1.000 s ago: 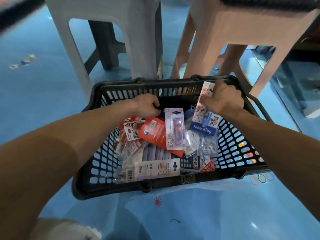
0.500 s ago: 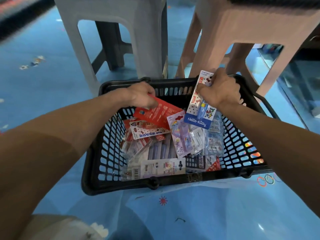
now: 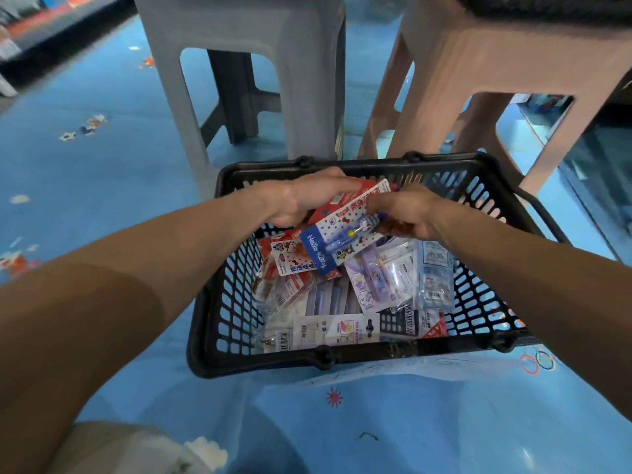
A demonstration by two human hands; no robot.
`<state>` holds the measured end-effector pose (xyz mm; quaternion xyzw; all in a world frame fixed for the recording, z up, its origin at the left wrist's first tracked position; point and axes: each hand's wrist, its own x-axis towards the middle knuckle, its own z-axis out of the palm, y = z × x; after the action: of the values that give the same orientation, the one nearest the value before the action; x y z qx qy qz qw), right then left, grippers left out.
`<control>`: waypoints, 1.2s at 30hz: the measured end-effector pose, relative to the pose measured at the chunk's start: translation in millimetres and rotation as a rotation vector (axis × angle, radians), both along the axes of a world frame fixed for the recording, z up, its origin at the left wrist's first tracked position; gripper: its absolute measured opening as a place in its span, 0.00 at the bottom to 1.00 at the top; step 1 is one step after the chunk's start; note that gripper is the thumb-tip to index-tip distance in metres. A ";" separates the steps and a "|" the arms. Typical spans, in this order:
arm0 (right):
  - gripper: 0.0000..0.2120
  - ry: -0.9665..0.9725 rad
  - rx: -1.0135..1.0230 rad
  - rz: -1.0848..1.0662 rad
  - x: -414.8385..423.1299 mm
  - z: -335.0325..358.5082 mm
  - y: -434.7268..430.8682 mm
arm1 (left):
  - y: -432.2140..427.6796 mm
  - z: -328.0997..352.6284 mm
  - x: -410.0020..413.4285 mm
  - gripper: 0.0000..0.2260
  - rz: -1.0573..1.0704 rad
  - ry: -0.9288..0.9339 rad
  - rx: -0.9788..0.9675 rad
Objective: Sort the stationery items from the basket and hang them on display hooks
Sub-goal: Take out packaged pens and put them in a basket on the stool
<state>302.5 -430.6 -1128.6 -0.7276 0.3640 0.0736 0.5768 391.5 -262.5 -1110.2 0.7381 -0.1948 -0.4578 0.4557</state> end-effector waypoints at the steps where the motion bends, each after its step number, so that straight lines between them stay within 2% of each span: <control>1: 0.16 0.017 0.030 0.015 -0.5 -0.3 0.9 | 1.3 0.5 -0.2 0.18 -0.030 0.051 -0.004; 3: 0.15 0.064 0.091 0.044 -3.8 0.2 0.8 | 7.0 -1.3 4.9 0.30 -0.040 0.129 0.015; 4: 0.14 0.090 0.113 0.054 -5.6 0.6 -0.2 | 10.3 -4.0 8.6 0.30 -0.016 0.148 0.022; 5: 0.12 0.111 0.123 0.061 -7.2 0.6 -1.1 | 12.8 -7.7 11.7 0.27 0.016 0.150 0.024; 8: 0.08 0.162 0.033 0.073 -10.3 2.5 -3.0 | 15.3 -22.0 18.0 0.07 0.088 0.022 0.051; 9: 0.08 0.167 -0.006 0.078 -10.5 3.0 -4.5 | 17.2 -24.9 19.4 0.06 0.101 -0.013 0.056; 12: 0.22 0.151 0.019 0.052 -11.7 0.8 -7.5 | 24.8 -30.5 25.5 0.36 0.070 0.058 0.072; 13: 0.23 0.141 0.049 0.026 -13.2 0.6 -6.2 | 27.7 -30.9 26.6 0.45 0.069 0.106 0.074; 14: 0.19 0.125 0.079 -0.003 -14.8 1.0 -5.0 | 29.6 -30.0 26.6 0.49 0.064 0.157 0.067; 16: 0.09 0.047 0.172 -0.037 -15.2 0.8 -3.1 | 29.8 -28.9 24.3 0.46 -0.007 0.190 0.073; 18: 0.07 -0.045 0.227 -0.054 -13.8 -0.3 0.4 | 26.7 -27.7 20.5 0.35 -0.099 0.166 0.087; 19: 0.08 -0.081 0.217 -0.057 -12.0 -0.6 2.3 | 24.8 -27.3 18.0 0.33 -0.111 0.165 0.080; 23: 0.12 -0.181 0.219 -0.082 -6.5 5.1 11.5 | 16.8 -26.8 5.2 0.36 -0.105 0.183 0.013; 26: 0.15 -0.311 0.361 -0.232 -6.9 8.1 8.2 | 14.2 -27.5 -1.5 0.35 -0.093 0.157 -0.038; 28: 0.21 -0.395 0.475 -0.349 -9.9 8.1 4.6 | 12.7 -27.6 -1.1 0.33 -0.017 0.155 -0.106; 30: 0.30 -0.384 0.473 -0.296 -14.0 6.2 6.1 | 11.0 -28.0 0.2 0.34 0.099 0.141 -0.164; 32: 0.33 -0.283 0.388 -0.144 -17.8 2.8 16.0 | 9.8 -29.7 -1.2 0.30 0.165 0.049 -0.202; 34: 0.28 -0.212 0.327 -0.015 -19.7 -1.2 26.2 | 9.1 -32.8 -4.3 0.25 0.121 -0.100 -0.206; 36: 0.26 -0.215 0.312 -0.009 -19.5 -5.6 31.0 | 7.5 -35.4 -10.8 0.23 -0.009 -0.196 -0.227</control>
<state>282.9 -399.6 -1134.2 -0.6312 0.2879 0.0484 0.7186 380.7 -255.0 -1145.5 0.7222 -0.2921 -0.3607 0.5129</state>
